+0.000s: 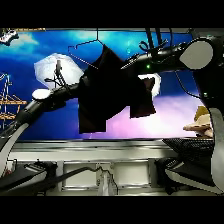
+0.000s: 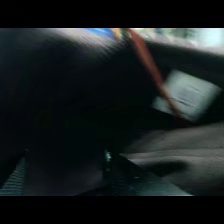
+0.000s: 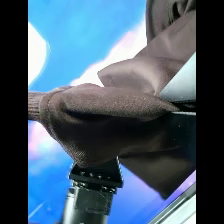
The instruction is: Fold the clothes and pants, and hang the long-sleeved shirts on hangers.
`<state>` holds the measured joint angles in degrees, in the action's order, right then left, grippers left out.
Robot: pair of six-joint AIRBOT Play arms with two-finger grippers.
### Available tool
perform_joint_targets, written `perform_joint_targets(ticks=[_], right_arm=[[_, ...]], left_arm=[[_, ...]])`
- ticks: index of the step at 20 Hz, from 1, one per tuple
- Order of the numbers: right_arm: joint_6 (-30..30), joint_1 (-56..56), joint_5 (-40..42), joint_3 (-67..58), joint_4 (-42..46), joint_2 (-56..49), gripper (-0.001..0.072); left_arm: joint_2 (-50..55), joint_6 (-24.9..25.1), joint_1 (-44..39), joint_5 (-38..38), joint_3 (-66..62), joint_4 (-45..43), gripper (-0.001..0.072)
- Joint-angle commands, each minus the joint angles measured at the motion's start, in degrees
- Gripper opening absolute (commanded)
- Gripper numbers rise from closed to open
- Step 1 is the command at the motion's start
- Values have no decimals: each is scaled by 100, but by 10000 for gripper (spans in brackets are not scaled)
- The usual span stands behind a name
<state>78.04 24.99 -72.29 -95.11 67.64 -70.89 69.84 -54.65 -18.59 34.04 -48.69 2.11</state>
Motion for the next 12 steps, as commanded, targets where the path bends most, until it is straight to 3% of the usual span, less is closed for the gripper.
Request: perform_joint_targets(ticks=[1,7,10,11,12], right_arm=[[483,4,74,0,-227,7,32],[479,4,50,0,-619,31,32],[457,4,52,0,-634,127,32],[452,4,50,0,-634,166,32],[439,4,50,0,-629,216,32]], left_arm=[[0,678,-142,-321,2,1390,586],[39,673,-142,-1346,-61,1534,583],[297,671,-151,-1327,-323,1530,577],[391,671,-166,-1327,-398,1530,499],[442,675,-166,-1281,-415,1528,334]])
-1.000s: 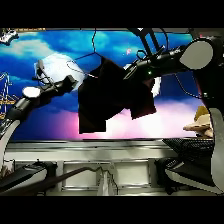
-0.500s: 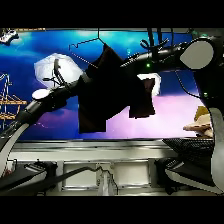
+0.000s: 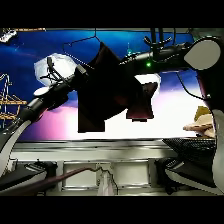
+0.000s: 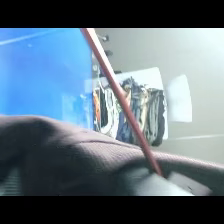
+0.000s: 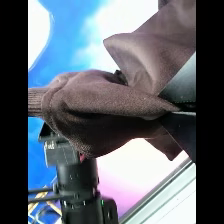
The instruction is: Fold the clothes and pants, and hang the long-sleeved shirts on hangers.
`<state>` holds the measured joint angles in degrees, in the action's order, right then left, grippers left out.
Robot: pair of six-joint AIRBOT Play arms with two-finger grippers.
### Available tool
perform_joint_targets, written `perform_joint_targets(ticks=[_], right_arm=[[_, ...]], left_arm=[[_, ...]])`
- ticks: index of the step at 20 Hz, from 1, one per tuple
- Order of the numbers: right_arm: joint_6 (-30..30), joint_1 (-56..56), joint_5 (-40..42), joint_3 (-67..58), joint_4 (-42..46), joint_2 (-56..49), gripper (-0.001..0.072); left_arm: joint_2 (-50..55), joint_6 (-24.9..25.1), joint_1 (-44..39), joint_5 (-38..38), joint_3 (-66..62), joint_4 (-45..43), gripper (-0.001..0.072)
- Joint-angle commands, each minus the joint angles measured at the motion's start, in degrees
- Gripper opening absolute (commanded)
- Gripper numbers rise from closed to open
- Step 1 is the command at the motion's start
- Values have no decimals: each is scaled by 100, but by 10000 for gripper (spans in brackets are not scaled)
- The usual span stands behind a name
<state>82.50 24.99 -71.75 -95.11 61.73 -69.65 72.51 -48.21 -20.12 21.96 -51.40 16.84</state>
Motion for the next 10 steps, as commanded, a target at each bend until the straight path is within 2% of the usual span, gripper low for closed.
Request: perform_joint_targets(ticks=[1,4,5,10], right_arm=[[-9,4,-4,0,-35,140,32],[-13,-2,2,0,48,251,32],[-13,0,-2,0,103,260,32],[-11,-2,-17,0,212,262,32]], left_arm=[[186,31,-13,-72,-144,-22,260],[184,61,44,136,-142,-256,51],[173,70,81,195,-142,-345,15],[162,70,619,942,-140,-490,14]])
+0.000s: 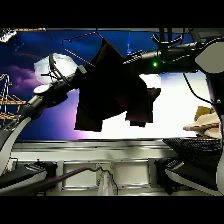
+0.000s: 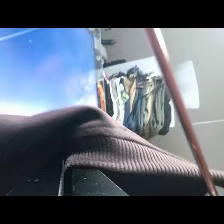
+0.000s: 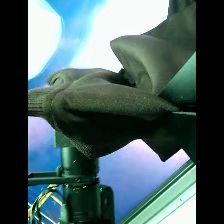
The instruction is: Fold the clothes and pants, and hang the long-sleeved shirts on hangers.
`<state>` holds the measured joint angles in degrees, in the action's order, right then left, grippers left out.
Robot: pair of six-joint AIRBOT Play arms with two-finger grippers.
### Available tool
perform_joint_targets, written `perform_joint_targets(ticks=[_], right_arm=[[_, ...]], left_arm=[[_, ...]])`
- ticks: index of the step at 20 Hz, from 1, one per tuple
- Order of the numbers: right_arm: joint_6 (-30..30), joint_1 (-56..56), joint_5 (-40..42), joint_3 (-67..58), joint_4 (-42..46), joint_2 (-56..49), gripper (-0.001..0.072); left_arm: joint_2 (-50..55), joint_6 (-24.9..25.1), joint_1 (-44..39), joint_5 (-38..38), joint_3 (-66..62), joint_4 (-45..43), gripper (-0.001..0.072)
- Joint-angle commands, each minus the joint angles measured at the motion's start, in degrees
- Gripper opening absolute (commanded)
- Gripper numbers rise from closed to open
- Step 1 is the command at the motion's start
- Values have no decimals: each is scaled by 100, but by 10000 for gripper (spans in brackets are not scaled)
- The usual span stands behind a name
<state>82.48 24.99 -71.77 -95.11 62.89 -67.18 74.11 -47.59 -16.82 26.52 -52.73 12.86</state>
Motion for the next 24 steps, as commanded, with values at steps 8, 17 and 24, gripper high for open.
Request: perform_joint_targets(ticks=[8,17,24], right_arm=[[-667,4,-916,0,238,92,31],[-1071,4,-1613,0,822,380,31],[-1246,4,-1950,0,1456,378,30]], left_arm=[[4,542,1908,1569,-9,-903,13],[7,822,2463,1915,-13,-1392,12],[4,820,2527,2822,-898,-1375,13]])
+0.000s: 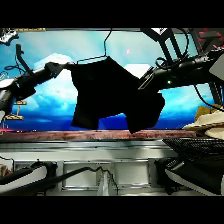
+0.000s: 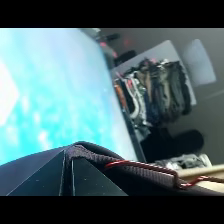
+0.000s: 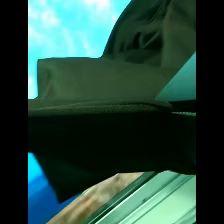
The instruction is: Fold the clothes and pants, and hang the long-sleeved shirts on hangers.
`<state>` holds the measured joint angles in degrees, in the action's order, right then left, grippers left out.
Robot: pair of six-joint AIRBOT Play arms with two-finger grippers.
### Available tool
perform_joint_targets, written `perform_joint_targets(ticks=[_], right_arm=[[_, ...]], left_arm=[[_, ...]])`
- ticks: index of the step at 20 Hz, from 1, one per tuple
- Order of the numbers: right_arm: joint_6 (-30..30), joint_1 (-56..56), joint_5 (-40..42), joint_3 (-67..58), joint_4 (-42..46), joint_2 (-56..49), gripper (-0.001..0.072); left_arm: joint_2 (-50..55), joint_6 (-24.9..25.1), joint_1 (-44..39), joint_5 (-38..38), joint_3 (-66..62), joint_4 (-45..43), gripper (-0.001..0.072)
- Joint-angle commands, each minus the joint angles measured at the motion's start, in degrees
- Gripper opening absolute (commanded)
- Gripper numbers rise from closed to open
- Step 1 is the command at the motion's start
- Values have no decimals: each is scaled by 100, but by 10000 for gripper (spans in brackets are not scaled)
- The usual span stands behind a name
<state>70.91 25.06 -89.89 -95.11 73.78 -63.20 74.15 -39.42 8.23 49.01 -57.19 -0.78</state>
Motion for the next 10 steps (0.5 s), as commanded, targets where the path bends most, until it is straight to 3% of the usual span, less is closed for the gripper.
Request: perform_joint_targets(ticks=[1,4,7,10], right_arm=[[-96,-2,-146,0,546,-52,30],[-96,-2,-227,2,1023,-175,30],[-96,-2,-356,0,1333,-181,29],[-92,0,-516,2,1403,-181,29]], left_arm=[[0,2,24,815,-750,-13,12],[0,98,22,1283,-1731,-656,12],[0,-24,-66,1445,-2612,-2717,12],[0,-87,-186,1292,-2868,-3926,12]])
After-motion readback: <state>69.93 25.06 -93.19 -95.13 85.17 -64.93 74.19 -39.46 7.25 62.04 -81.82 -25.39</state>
